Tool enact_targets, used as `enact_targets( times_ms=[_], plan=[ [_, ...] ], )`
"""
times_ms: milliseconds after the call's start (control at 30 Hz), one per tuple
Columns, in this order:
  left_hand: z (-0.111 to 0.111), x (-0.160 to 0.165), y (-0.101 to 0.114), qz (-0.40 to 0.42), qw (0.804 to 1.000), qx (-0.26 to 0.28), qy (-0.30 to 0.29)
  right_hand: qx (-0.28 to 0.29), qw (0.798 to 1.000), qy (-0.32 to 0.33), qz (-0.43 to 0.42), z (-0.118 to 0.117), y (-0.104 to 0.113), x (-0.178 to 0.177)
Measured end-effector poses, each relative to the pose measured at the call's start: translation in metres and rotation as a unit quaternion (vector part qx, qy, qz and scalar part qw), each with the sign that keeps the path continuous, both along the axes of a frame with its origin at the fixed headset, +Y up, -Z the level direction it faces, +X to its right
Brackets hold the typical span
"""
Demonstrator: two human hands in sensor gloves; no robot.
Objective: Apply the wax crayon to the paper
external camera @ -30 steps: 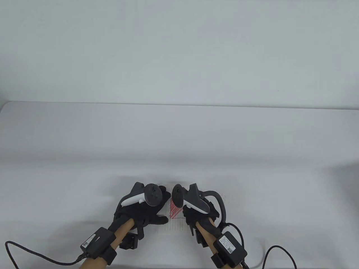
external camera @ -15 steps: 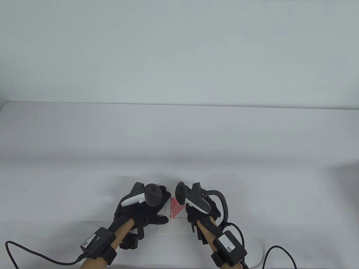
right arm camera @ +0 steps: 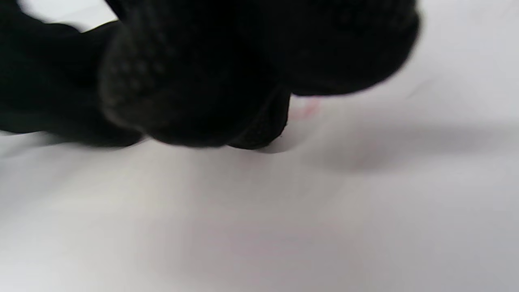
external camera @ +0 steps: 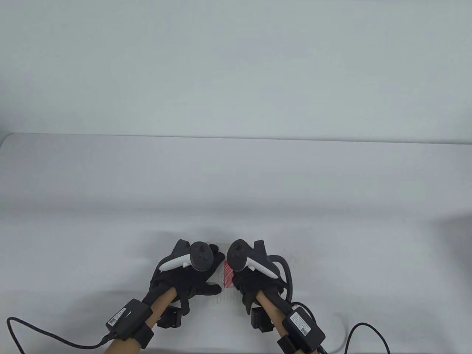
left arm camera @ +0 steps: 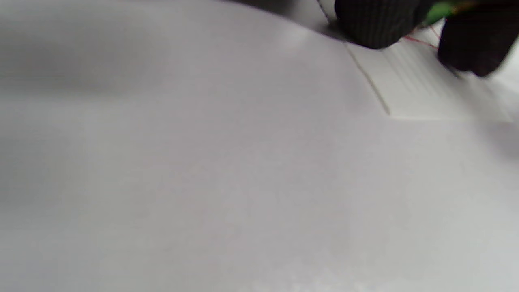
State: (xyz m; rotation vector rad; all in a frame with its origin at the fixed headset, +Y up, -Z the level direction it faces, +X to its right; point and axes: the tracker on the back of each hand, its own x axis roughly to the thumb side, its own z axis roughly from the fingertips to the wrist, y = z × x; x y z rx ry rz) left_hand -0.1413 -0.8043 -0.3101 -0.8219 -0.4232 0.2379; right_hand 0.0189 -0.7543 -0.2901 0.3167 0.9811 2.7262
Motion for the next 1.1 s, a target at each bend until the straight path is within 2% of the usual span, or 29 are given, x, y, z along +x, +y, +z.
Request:
enact_targets(
  times_ms=[67,200,267,300,333,367,400,467,600,633,700,733,767,800,867,1000,1033,1100],
  plan=[
    [0.0,0.0,0.0,0.0,1.0,0.001,0.0,0.044,0.998,0.003,0.043,-0.004,0.003,0.002],
    [0.0,0.0,0.0,-0.001,1.0,0.0,0.0,0.127,0.983,-0.076,0.113,-0.015,0.006,0.02],
    [0.0,0.0,0.0,0.0,1.0,-0.001,-0.001,0.162,0.978,-0.053,0.122,-0.011,0.005,0.015],
    [0.0,0.0,0.0,0.0,1.0,-0.001,-0.001,0.15,0.982,-0.031,0.11,-0.007,0.005,0.011],
    [0.0,0.0,0.0,-0.001,1.0,-0.001,-0.001,0.111,0.991,-0.001,0.068,-0.004,0.005,0.004],
    [0.0,0.0,0.0,0.0,1.0,-0.001,0.0,0.041,0.999,0.022,0.016,-0.001,0.001,-0.002],
    [0.0,0.0,0.0,0.0,1.0,-0.001,0.0,0.007,1.0,0.013,0.006,0.001,-0.001,-0.005],
    [0.0,0.0,0.0,0.001,1.0,0.001,0.0,0.057,0.997,0.002,0.047,-0.004,0.002,-0.001],
    [0.0,0.0,0.0,0.0,1.0,0.0,0.0,0.155,0.977,-0.078,0.126,-0.014,0.005,0.018],
    [0.0,0.0,0.0,0.001,1.0,-0.001,0.0,0.188,0.969,-0.065,0.147,-0.013,0.004,0.017],
    [0.0,0.0,0.0,0.001,1.0,-0.001,0.0,0.167,0.978,-0.03,0.122,-0.009,0.005,0.013],
    [0.0,0.0,0.0,0.001,1.0,-0.002,0.0,0.116,0.99,-0.004,0.075,-0.006,0.004,0.009],
    [0.0,0.0,0.0,0.001,1.0,-0.002,0.0,0.037,0.999,0.011,0.026,-0.004,0.001,0.005],
    [0.0,0.0,0.0,0.001,1.0,-0.001,0.0,0.002,1.0,-0.002,0.014,-0.003,0.0,0.004],
    [0.0,0.0,0.0,0.001,1.0,0.0,0.0,0.078,0.995,-0.03,0.062,-0.008,0.003,0.011],
    [0.0,0.0,0.0,0.001,1.0,0.0,0.0,0.16,0.974,-0.086,0.134,-0.015,0.004,0.023],
    [0.0,0.0,0.0,0.001,1.0,-0.001,0.0,0.166,0.974,-0.074,0.133,-0.013,0.004,0.022],
    [0.0,0.0,0.0,0.001,1.0,-0.001,0.0,0.123,0.988,-0.031,0.092,-0.008,0.005,0.015]
  ],
)
